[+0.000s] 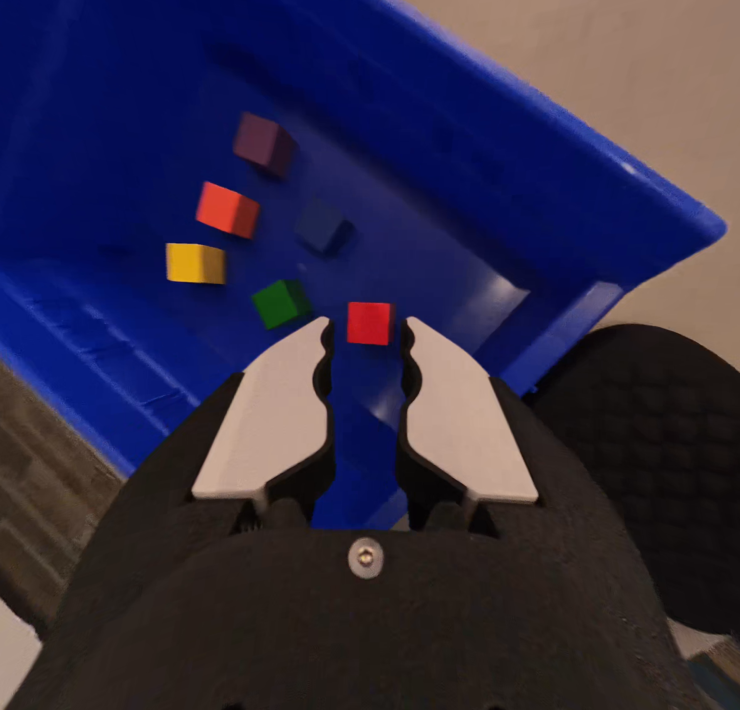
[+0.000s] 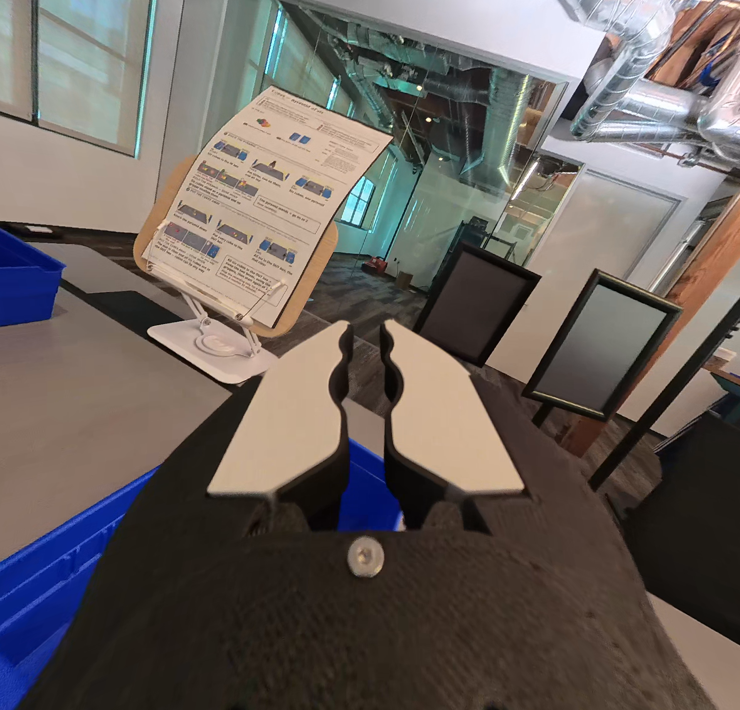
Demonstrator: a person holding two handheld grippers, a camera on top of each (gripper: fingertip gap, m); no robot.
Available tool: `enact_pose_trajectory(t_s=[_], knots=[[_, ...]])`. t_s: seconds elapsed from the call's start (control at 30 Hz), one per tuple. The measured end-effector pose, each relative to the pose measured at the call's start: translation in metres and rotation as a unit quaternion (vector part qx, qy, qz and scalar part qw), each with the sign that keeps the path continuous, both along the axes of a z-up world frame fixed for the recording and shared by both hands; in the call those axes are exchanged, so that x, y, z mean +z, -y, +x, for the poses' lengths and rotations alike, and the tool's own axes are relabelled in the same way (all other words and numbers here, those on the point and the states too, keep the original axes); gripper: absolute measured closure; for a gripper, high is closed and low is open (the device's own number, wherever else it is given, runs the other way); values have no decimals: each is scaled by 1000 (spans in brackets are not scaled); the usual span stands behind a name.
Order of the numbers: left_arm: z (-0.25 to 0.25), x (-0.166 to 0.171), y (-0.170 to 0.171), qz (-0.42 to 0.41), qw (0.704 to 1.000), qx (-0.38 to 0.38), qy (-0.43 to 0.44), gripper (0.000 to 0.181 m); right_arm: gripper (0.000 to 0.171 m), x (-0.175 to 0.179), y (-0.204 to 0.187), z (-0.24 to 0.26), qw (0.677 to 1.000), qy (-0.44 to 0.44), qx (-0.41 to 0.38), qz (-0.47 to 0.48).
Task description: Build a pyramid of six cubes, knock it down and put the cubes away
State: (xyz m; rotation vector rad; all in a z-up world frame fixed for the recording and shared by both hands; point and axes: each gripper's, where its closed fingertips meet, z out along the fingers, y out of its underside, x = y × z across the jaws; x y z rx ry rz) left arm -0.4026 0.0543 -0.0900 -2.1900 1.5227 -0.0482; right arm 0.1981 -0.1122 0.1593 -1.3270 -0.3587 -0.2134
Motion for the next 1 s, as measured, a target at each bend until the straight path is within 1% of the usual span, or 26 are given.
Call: enact_pose_trajectory(t_s=[0.1,0.17,0.2,0.3,0.37,0.47,0.63,0.7,0.73,0.83,0.93,1.0], knots=[[-3,-22,0,-36,999,5,-36,150,158,-13,-6,-6,999,16,12,-34],[-2,-32,-3,-37,998,0,-47,145,158,-21,-10,-5,998,34,-1,-50],[-2,-37,-3,-46,998,-2,-53,144,158,-23,-12,-4,998,41,-10,-54],[-7,-48,-5,-56,996,1,-76,140,158,-23,-14,-8,998,36,2,-49],[-10,-52,-6,-64,994,5,-83,142,158,-18,-11,-12,999,19,22,-32],[-11,-56,-6,-78,994,10,-79,153,159,-13,-7,-14,999,4,43,-20],[-15,-50,-7,-80,994,16,-75,153,159,-13,-3,-6,999,-5,37,-21],[-20,-38,-8,-69,994,15,-83,153,159,-12,-1,-2,999,-9,35,-17],[-23,-27,-11,-56,994,17,-88,153,159,-12,0,-1,999,-12,34,-16],[-15,28,-16,-9,997,14,-76,153,159,-11,1,2,999,-15,33,-14],[26,92,-13,50,998,-21,-38,153,159,-9,0,3,999,-13,32,-10],[76,122,-1,75,995,-71,-3,153,159,-9,-1,4,999,-13,33,-12]])
